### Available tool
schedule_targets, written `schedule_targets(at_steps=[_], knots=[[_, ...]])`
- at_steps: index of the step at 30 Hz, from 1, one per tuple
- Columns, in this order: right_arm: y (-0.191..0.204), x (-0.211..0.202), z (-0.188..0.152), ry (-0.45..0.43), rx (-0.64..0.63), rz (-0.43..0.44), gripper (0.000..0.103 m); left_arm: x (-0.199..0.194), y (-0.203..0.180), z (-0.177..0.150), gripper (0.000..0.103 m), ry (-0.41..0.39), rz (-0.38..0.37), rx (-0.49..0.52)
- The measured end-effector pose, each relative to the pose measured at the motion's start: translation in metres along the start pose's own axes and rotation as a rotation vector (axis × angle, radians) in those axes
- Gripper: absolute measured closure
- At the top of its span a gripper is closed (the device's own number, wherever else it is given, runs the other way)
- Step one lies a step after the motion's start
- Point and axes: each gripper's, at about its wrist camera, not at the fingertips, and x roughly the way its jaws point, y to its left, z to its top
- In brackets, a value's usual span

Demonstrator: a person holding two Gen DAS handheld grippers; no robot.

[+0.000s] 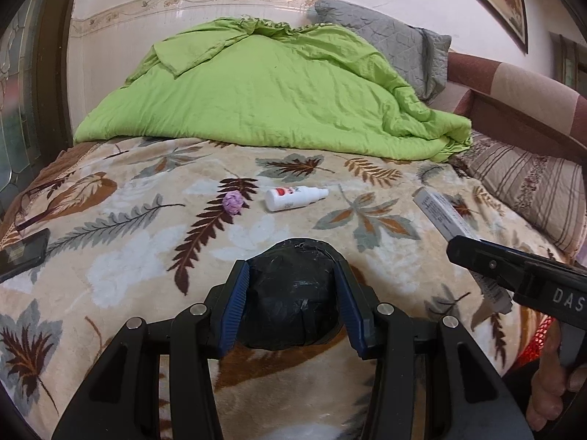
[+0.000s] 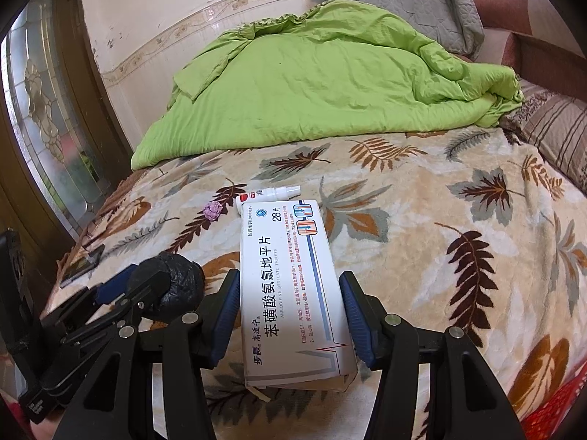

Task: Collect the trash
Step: 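Lift and hold the black bag and white tablet box above the bed, then carry both items over the red basket and open both tools to drop them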

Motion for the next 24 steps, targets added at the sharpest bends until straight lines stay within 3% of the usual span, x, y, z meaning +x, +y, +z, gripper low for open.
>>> schedule_targets(at_steps=[7,11,19,24], knots=[[-0.029,-0.039,0.0,-0.034,0.127,0.045,0.044,-0.022,-0.025,0.006,0.057,-0.019,-0.081,0.038],[-0.06,-0.077,-0.006,-0.049,0.187,0.029,0.044,-0.035,-0.062,0.012,0.057,-0.022,-0.185,0.079],[-0.153,-0.188,-0.039,-0.136,0.335,-0.147,0.044,-0.057,-0.167,0.024,0.056,0.01,-0.447,0.192],[-0.205,-0.25,-0.066,-0.18,0.445,-0.272,0.044,-0.066,-0.237,0.02,0.056,0.077,-0.622,0.25]])
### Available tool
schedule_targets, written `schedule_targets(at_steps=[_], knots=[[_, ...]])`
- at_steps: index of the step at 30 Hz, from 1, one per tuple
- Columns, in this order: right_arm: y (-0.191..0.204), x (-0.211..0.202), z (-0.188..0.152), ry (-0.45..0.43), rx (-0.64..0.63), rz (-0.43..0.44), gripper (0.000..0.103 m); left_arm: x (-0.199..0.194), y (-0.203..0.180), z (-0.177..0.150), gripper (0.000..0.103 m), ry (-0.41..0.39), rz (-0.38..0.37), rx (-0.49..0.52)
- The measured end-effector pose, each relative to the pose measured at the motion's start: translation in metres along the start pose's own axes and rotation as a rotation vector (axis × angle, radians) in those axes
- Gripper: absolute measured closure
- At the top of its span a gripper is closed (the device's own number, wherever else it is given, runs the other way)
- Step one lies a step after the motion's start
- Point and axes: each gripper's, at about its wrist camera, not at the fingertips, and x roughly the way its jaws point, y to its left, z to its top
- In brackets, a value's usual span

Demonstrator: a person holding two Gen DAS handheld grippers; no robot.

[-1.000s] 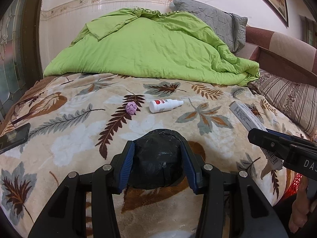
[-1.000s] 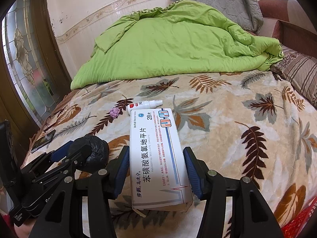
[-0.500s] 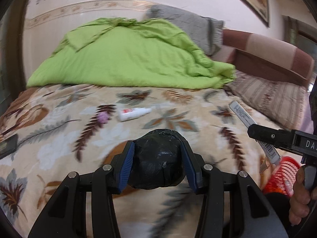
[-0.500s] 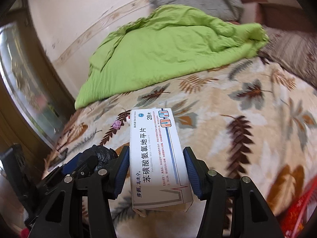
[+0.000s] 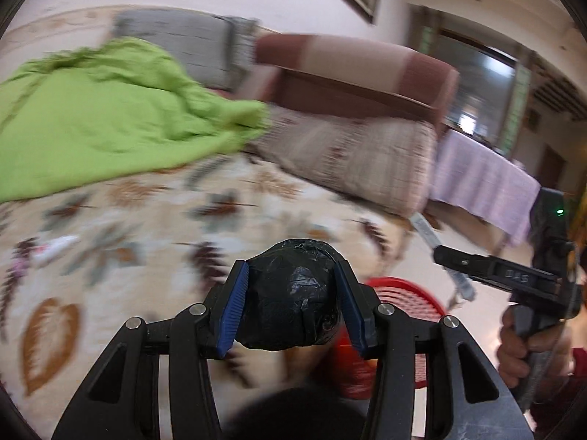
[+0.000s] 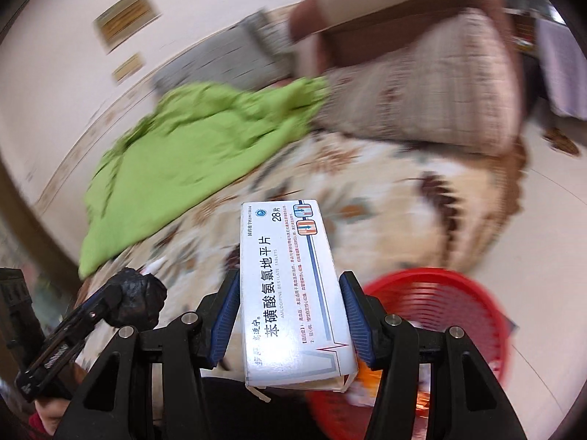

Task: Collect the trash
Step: 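Carry both items over the red basket and open both tools to drop them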

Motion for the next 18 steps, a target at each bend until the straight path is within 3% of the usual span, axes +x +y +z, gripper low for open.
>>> schedule_targets(at_steps=[4,8,10,13,18], knots=[[-0.046,-0.027,0.002,-0.036,0.088,-0.072,0.044,0.037,-0.047,0.003,0.056,0.092,-0.132,0.017],[-0.077,-0.032,0.002,-0.033,0.164,-0.098,0.043,0.071,-0.084,-0.005,0.056,0.176,-0.209,0.053],[-0.088,-0.033,-0.001,-0.025,0.189,-0.104,0.042,0.081,-0.097,-0.012,0.055,0.193,-0.21,0.083],[-0.098,-0.028,-0.003,-0.011,0.21,-0.112,0.041,0.091,-0.102,-0.016,0.035,0.225,-0.217,0.089],[-0.109,-0.018,-0.006,0.015,0.234,-0.135,0.035,0.082,-0.085,-0.016,0.033,0.208,-0.186,0.063]])
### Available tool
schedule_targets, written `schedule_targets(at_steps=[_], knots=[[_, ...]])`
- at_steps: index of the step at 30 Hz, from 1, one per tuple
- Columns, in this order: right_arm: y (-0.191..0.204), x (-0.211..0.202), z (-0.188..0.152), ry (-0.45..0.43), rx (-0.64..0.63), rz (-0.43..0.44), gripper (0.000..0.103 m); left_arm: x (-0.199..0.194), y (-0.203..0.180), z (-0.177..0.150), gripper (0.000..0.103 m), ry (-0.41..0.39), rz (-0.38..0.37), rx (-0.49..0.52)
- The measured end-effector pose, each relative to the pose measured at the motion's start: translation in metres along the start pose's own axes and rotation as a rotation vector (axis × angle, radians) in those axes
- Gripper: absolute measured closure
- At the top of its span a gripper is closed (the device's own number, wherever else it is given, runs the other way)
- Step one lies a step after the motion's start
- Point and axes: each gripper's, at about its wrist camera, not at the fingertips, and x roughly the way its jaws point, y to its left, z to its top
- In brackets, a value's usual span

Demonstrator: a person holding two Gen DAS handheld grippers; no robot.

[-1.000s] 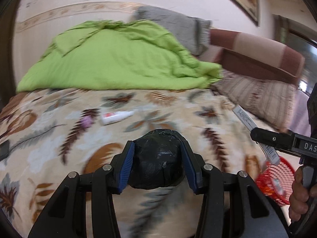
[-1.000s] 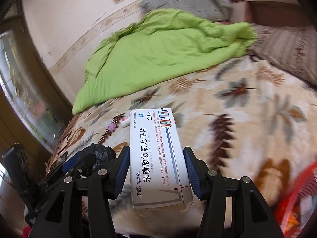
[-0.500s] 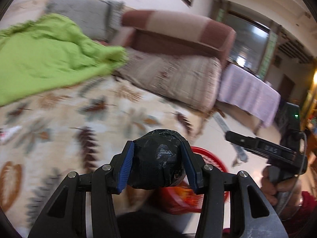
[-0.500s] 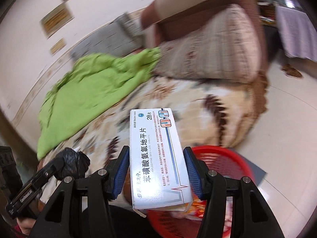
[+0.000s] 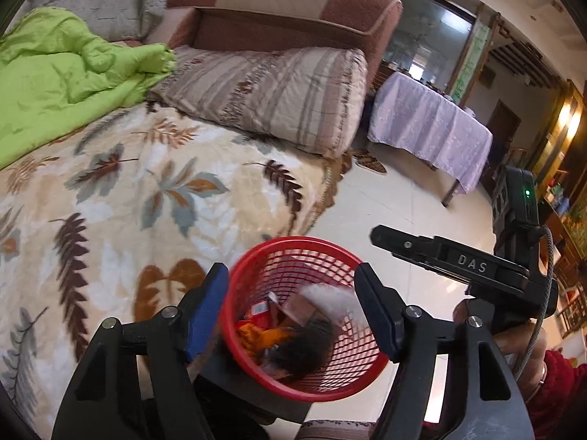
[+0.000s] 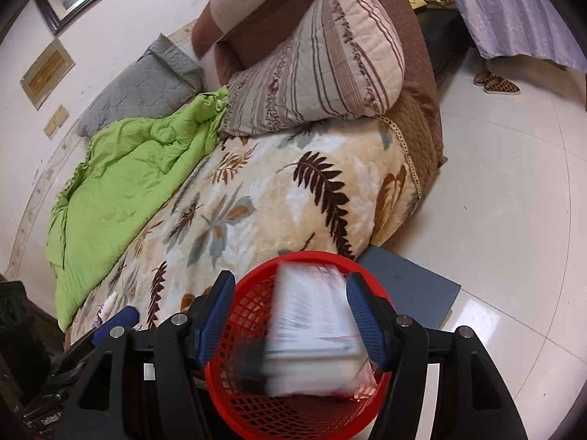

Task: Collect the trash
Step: 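Carry both items over the red basket and open both tools to drop them, then move both open tools back over the bed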

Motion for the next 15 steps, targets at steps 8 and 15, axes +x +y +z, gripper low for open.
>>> schedule_targets(at_steps=[8,15], knots=[[0.039,0.012,-0.005,0.027,-0.081,0.067,0.035,-0.042,0.057,-0.013,0.029,-0.059,0.196,-0.057],[0.119,0.039,-0.031,0.11,-0.261,0.166,0.035,-0.097,0.11,-0.032,0.029,-0.115,0.35,-0.118]])
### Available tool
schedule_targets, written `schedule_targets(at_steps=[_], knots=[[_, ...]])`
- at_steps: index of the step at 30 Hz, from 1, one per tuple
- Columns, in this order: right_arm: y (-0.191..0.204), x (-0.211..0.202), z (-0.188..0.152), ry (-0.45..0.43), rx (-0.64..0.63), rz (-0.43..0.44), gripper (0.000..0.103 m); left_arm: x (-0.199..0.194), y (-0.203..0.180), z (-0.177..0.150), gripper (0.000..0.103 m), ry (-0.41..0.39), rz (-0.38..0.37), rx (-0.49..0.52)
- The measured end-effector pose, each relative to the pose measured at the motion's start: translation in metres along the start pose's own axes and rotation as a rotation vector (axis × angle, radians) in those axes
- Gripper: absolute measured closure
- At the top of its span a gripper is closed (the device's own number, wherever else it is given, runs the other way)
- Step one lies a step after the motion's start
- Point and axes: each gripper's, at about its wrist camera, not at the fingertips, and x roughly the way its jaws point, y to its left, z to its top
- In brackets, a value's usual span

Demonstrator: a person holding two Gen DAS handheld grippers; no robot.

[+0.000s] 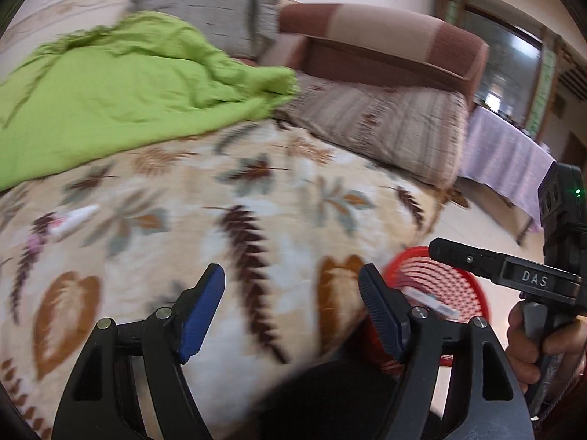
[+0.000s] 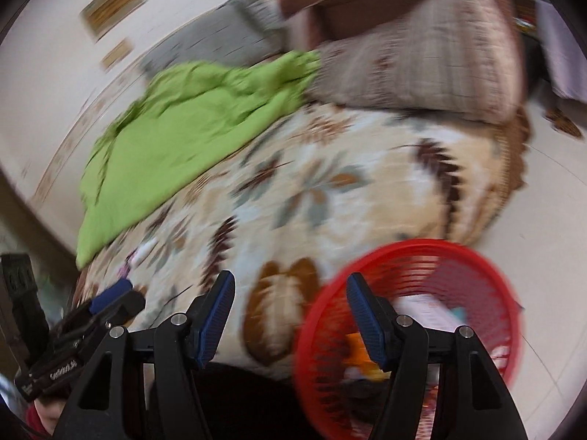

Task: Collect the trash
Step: 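Move both open tools back over the bed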

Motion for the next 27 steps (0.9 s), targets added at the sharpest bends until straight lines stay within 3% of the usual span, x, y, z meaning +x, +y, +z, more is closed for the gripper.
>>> schedule_targets(at_steps=[10,15,21,27], knots=[[0.121,0.069,-0.007,0.074,-0.189,0.116,0.035,-0.052,0.11,-0.021,0.028,-0.053,0.194,-0.163],[0.175,0.111,-0.019,0.095,-0.285,0.134,0.035,-0.076,0.171,-0.025,0.028,-0.084,0.299,-0.263],[0.199,0.137,-0.026,0.12,-0.325,0.131,0.035,-0.082,0.244,-0.025,0.028,-0.084,0.37,-0.391],[0.199,0.137,-0.028,0.102,-0.313,0.154,0.035,-0.044,0.299,-0.011,0.029,-0.039,0.372,-0.48]])
